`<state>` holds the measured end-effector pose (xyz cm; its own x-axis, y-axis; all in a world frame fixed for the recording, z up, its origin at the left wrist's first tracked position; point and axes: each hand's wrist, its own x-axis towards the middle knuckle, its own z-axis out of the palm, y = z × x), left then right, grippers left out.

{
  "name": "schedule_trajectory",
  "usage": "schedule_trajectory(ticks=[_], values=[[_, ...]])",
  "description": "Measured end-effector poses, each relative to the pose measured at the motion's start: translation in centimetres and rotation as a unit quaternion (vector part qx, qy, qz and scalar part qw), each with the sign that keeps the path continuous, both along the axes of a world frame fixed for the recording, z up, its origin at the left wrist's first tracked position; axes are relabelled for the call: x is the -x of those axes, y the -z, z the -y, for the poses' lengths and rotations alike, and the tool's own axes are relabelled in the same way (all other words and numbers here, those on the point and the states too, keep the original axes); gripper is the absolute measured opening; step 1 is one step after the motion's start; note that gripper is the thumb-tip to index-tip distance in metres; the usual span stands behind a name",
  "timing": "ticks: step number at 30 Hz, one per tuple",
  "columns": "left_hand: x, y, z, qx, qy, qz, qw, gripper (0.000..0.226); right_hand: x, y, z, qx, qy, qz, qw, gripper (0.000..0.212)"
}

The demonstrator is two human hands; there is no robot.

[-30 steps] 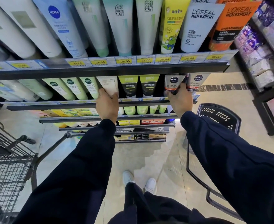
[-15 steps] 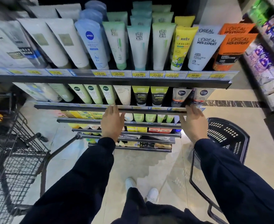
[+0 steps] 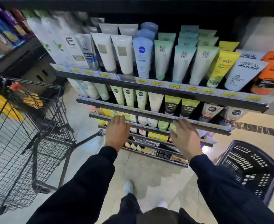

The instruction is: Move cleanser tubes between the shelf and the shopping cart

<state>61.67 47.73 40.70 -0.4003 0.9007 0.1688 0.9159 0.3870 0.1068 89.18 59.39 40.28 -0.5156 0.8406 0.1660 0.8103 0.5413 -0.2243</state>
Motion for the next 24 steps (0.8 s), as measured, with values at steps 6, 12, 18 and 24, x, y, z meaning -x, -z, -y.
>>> schedule_trajectory(ticks=[6, 12, 18, 24], values=[[3.8, 0.3, 0.4, -0.002, -0.003, 0.019, 1.0, 0.038, 6.1, -0.9, 1.4, -0.032, -0.029, 0.02, 0.999, 0.043], [10.1, 0.6, -0.5, 0.001, 0.005, 0.067, 0.998, 0.042, 12.6, -0.3, 2.3, 0.001, 0.02, 0.021, 1.0, 0.046], [17.1, 0.3, -2.1, 0.007, -0.018, 0.144, 0.989, 0.055, 19.2, -0.4, 2.7, 0.047, 0.106, 0.006, 0.993, 0.049], [21.5, 1.8, -4.1, -0.036, -0.031, 0.228, 0.973, 0.057, 23.6, -0.3, 2.6, 0.086, 0.223, -0.056, 0.969, 0.05]])
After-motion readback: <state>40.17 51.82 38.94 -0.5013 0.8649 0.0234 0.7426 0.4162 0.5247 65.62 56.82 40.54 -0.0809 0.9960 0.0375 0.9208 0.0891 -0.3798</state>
